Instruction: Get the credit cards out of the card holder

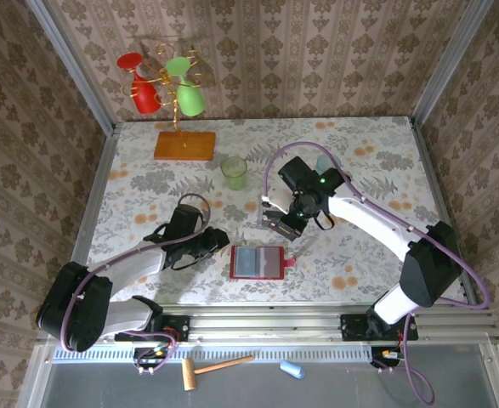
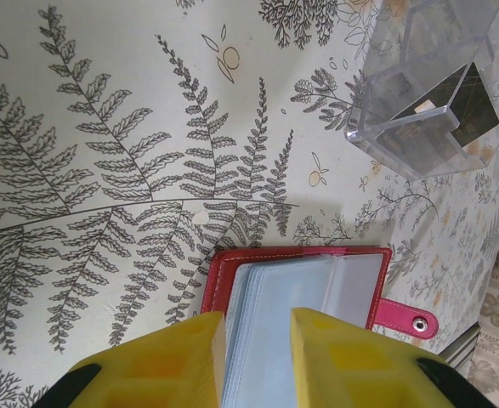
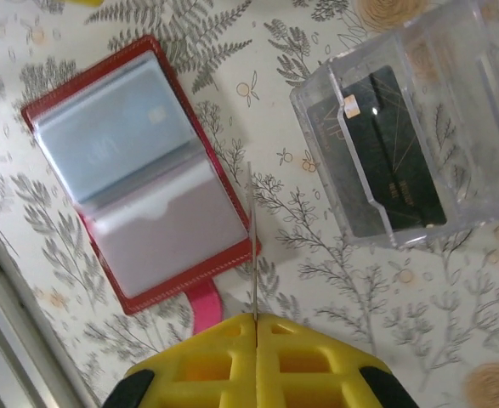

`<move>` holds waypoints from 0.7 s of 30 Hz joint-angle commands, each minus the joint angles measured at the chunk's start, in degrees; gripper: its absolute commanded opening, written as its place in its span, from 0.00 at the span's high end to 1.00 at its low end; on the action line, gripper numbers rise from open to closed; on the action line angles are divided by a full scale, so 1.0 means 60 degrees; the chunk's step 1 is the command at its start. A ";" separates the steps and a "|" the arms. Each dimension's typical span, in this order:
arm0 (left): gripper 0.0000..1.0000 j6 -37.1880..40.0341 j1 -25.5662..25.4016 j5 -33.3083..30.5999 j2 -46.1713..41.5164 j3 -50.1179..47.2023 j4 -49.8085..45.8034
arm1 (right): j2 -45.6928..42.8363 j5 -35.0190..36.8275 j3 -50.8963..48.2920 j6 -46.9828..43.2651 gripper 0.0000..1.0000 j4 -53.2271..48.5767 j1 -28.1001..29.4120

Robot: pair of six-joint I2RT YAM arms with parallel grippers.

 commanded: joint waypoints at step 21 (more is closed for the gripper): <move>0.69 0.0216 0.0157 -0.0056 -0.0049 0.0589 -0.0320 | 0.4433 0.0220 0.5728 -0.4227 1.00 -0.3630 -0.0825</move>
